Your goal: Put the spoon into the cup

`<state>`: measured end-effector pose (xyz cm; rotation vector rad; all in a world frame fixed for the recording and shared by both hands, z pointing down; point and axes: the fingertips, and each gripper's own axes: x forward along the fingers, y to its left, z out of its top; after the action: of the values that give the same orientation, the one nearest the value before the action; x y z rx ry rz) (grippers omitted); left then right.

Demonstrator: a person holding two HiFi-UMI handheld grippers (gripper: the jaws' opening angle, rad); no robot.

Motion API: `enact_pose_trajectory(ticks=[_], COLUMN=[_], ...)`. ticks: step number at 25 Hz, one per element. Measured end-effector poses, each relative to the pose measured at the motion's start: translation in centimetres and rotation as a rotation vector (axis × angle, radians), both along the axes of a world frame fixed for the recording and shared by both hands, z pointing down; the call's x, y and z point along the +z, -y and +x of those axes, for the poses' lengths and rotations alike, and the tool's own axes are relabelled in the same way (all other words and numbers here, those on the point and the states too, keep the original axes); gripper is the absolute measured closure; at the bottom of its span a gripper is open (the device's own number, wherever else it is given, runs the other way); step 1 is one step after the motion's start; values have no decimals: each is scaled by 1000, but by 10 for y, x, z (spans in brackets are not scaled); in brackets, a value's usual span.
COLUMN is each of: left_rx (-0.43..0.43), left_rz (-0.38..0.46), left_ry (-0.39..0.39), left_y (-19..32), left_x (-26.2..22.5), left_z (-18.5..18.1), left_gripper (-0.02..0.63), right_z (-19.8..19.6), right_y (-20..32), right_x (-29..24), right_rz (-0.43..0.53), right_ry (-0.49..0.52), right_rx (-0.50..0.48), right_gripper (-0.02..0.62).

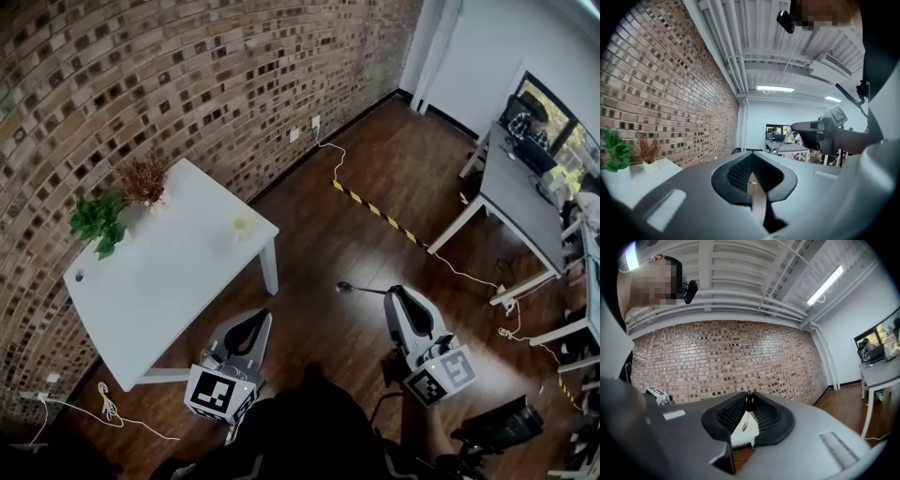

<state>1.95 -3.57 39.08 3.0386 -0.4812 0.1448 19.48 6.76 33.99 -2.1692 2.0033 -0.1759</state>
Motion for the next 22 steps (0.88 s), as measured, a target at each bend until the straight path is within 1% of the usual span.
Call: enact_pose_trajectory(ticks=[4, 7, 9, 12, 15, 18, 22], left_rx=[-51, -102, -144, -215, -279, -331, -371], left_rz=[24, 41, 37, 22, 27, 27, 25], left_ry=[-1, 21, 27, 42, 52, 54, 40], left_y=[16, 32, 41, 55, 69, 86, 116], left_x=[-11, -15, -13, -9, -9, -10, -7], left_z=[17, 29, 34, 37, 33, 23, 3], left_gripper=[612, 612, 612, 612, 612, 612, 612], right_z=[18, 24, 28, 37, 40, 36, 21], right_y=[39, 69, 87, 113, 136, 159, 196], right_x=[-2, -10, -10, -5, 0, 6, 10], right_rz=[18, 23, 21, 20, 26, 22, 14], right_ry=[7, -46, -53, -32, -23, -24, -38], right_rx=[-89, -170, -223, -288, -345, -376, -407], right_gripper=[539, 538, 539, 538, 540, 539, 540])
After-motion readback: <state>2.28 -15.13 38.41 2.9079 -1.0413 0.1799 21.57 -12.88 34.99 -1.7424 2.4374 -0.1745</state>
